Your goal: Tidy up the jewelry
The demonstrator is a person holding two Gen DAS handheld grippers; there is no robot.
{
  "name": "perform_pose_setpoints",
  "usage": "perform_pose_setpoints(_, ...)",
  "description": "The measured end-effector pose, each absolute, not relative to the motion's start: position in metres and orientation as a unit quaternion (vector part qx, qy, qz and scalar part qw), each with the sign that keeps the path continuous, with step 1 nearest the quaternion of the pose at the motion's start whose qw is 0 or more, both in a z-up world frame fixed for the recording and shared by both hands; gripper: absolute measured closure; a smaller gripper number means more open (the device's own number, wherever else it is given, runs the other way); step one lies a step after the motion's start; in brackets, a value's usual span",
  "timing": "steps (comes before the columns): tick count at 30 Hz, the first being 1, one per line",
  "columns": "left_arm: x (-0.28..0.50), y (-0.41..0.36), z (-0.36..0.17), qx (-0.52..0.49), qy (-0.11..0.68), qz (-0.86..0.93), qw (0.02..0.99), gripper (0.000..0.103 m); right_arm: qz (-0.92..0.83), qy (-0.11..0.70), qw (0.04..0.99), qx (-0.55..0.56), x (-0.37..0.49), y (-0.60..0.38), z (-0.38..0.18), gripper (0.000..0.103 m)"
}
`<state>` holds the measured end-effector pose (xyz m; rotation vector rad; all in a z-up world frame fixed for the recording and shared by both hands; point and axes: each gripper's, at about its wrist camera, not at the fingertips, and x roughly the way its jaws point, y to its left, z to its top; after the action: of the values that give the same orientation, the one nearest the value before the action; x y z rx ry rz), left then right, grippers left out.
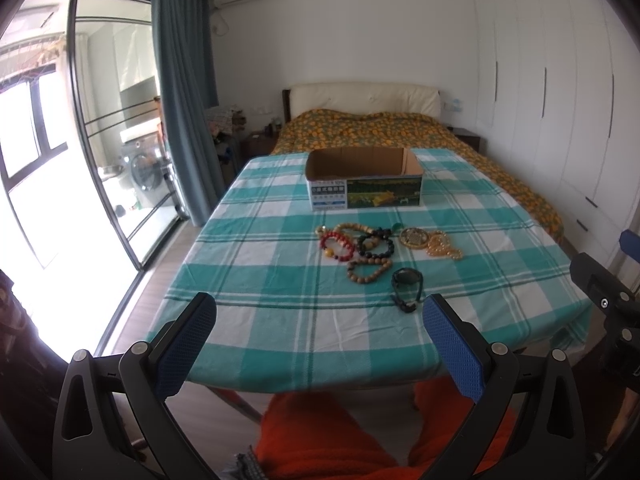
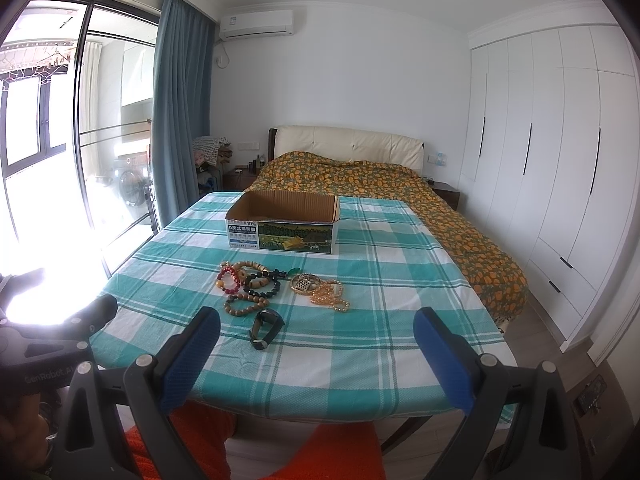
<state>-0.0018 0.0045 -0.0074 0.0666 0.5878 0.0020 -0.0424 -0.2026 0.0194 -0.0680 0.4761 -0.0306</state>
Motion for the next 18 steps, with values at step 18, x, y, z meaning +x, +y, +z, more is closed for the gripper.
perform_pose_setpoints(18, 0.0002, -0.0014, -0.0082, 0.048, 0.295, 0.016, 0.954, 0.000, -0.009, 0.237, 0.971, -0.031, -0.0422, -0.2008, 0.0132, 0.004)
